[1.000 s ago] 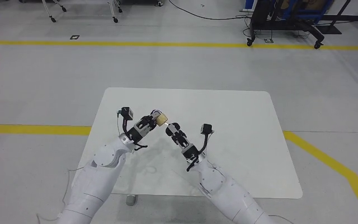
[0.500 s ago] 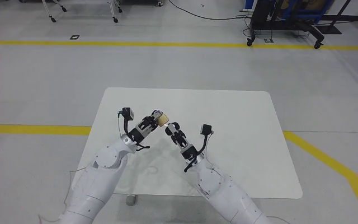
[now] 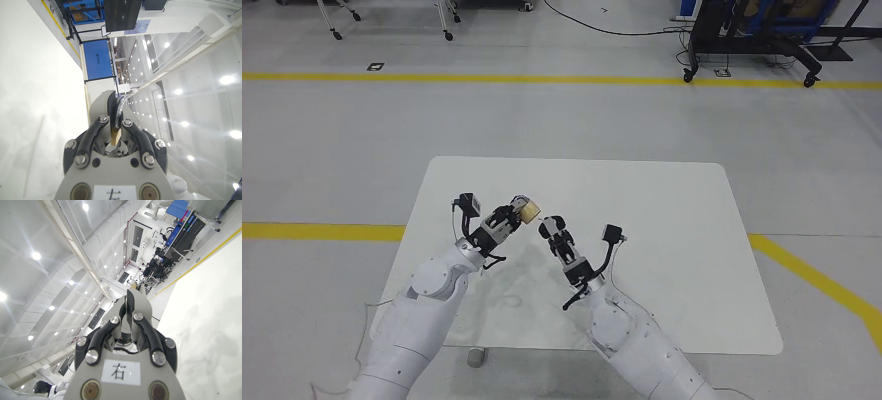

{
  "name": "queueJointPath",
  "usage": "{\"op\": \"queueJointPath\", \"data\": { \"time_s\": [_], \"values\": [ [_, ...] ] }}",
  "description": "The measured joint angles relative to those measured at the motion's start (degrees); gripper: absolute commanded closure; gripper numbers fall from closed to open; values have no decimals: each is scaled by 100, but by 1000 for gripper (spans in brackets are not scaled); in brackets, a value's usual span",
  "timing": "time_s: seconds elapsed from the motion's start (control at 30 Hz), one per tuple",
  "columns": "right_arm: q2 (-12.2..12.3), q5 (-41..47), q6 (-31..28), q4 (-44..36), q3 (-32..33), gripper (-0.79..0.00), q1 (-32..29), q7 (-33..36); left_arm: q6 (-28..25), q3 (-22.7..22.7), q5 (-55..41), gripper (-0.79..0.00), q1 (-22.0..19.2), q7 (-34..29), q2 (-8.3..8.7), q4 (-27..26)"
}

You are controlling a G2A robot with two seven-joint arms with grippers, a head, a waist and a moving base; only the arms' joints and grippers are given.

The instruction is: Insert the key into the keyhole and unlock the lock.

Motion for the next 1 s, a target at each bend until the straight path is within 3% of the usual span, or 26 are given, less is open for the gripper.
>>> {"op": "queueJointPath", "data": {
  "time_s": [0.47, 0.7, 1.0],
  "values": [
    [-126, -100, 114, 214, 78, 0, 92, -84, 26, 26, -19, 0, -28, -107, -38, 52],
    [-173, -79, 61, 288, 24, 0, 62, 191, 53, 0, -30, 0, -26, -90, -50, 66],
    [-134, -114, -341, 72, 273, 0, -99, 359, 127, -63, -70, 0, -6, -60, -59, 69]
  ]
}}
